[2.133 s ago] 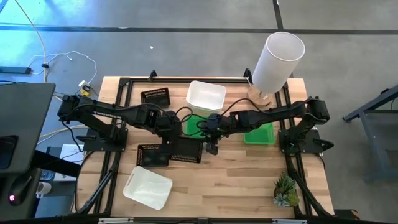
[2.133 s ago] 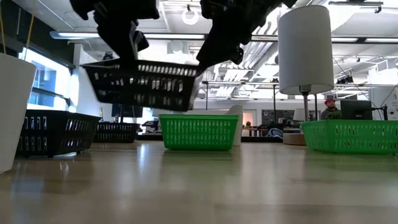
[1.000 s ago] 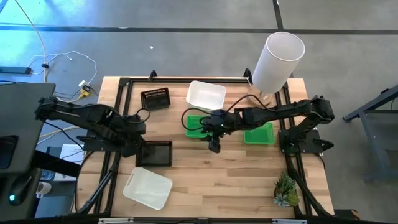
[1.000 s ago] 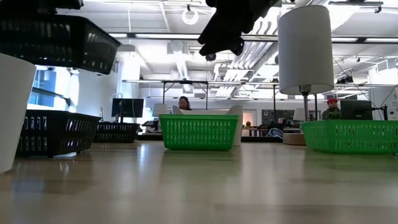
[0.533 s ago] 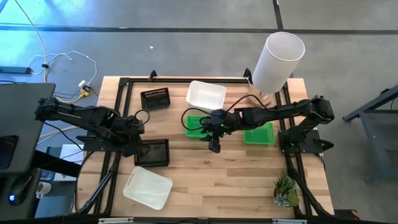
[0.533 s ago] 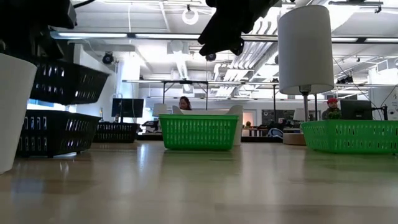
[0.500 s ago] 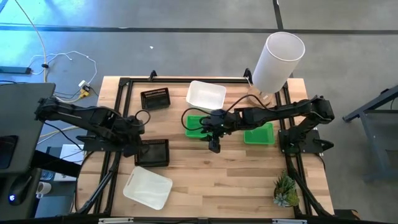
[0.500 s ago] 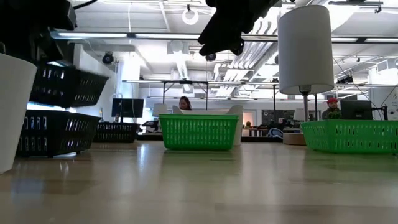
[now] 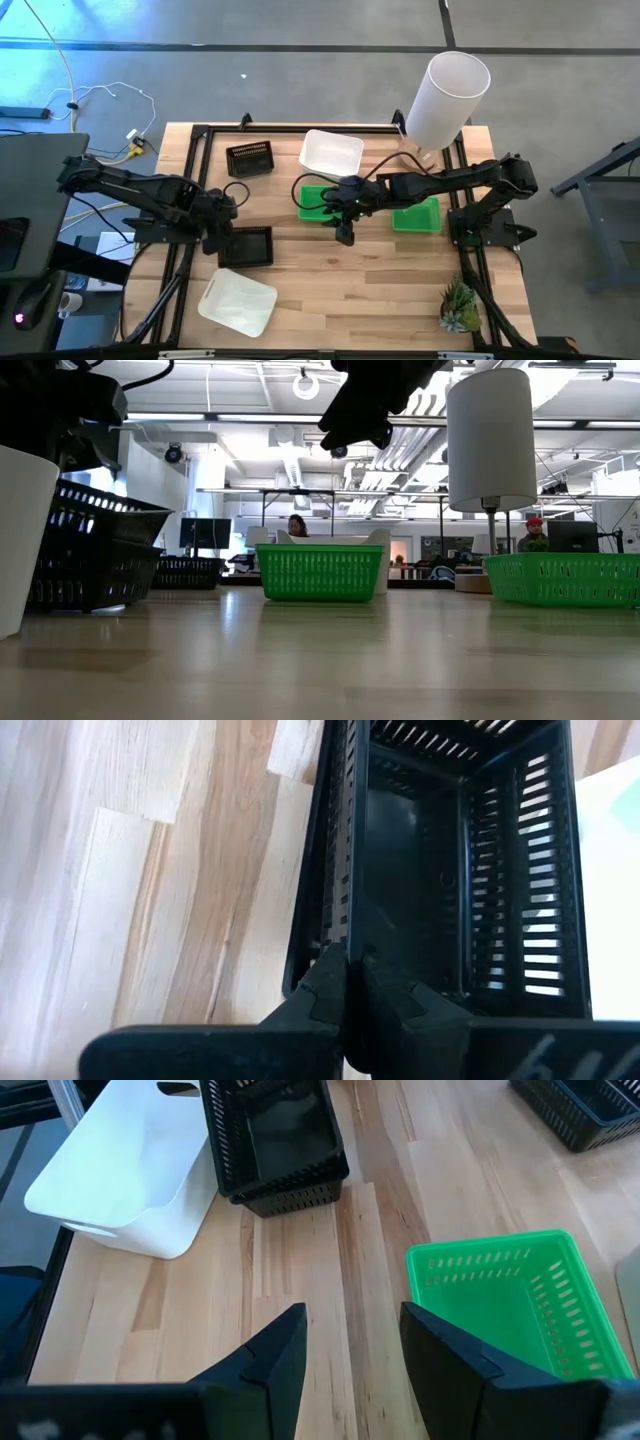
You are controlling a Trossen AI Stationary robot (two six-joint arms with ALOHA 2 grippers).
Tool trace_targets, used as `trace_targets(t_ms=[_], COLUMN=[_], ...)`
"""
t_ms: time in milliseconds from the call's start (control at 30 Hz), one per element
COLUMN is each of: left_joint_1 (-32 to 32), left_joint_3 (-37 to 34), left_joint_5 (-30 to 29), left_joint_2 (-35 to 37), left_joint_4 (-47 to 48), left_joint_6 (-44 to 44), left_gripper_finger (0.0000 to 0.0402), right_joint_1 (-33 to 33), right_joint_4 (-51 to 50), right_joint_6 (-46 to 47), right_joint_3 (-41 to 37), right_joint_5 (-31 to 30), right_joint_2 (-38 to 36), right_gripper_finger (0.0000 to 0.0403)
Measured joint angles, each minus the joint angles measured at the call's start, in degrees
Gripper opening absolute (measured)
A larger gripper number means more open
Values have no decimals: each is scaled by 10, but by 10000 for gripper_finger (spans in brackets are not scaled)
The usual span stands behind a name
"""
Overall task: Stack baskets by color
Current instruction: Stack the right black bin on the left black bin
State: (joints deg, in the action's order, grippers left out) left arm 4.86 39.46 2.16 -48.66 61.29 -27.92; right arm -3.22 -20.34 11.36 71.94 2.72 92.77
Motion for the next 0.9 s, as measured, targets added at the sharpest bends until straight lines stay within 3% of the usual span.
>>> trace_targets(t_ms=[433,900], left_joint_1=[-2,-42], left_joint_3=[0,0], left_joint_5=[-15,6], left_joint_2=[-26,-26], left_joint_4=[-16,-16], left_joint_6=[-4,5], left_gripper_finger=[9,116], right_joint_1=[0,0], right_joint_4=[0,-2], right_joint_6=[1,1], right_joint_3=[0,0], right_joint_5=[-1,1], right_joint_2=[0,0], right_gripper_finger=[149,149])
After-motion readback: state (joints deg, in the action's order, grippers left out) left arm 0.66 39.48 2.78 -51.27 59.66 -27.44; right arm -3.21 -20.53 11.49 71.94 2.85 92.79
